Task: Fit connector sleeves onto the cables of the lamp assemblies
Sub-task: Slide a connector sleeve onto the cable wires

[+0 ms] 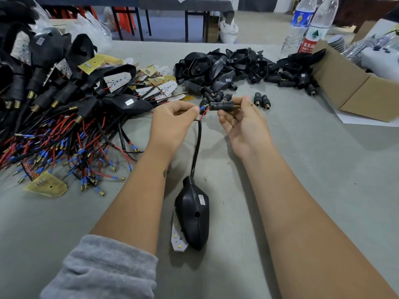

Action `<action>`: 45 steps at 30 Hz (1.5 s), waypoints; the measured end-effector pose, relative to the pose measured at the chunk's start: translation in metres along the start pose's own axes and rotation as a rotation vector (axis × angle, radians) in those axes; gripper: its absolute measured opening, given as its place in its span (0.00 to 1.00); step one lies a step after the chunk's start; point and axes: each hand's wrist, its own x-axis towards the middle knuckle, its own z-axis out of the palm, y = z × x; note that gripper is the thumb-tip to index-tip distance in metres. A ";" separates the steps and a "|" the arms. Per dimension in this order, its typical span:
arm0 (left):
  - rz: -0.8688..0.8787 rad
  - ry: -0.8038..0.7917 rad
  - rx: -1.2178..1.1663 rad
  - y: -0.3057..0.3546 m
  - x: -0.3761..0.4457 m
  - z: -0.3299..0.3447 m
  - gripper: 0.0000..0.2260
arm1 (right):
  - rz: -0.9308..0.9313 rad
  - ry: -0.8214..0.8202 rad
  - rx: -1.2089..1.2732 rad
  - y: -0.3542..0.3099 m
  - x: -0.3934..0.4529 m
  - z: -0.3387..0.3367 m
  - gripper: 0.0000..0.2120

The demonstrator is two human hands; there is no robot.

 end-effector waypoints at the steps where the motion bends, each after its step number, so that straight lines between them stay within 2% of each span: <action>1: 0.006 -0.006 0.021 0.000 -0.001 0.000 0.09 | 0.003 0.004 0.003 0.000 0.000 0.000 0.15; 21: 0.064 -0.089 0.044 -0.001 0.000 -0.002 0.09 | 0.010 -0.022 -0.126 -0.001 0.000 -0.001 0.14; 28: 0.042 -0.037 0.081 -0.002 0.002 0.000 0.06 | -0.023 -0.066 -0.210 0.001 -0.002 0.001 0.15; 36: 0.056 -0.059 0.135 -0.005 0.003 -0.001 0.10 | -0.101 -0.081 -0.276 0.000 -0.007 0.002 0.16; 45: 0.031 0.006 0.136 -0.006 0.003 -0.002 0.09 | -0.042 -0.117 -0.181 -0.001 -0.011 0.006 0.10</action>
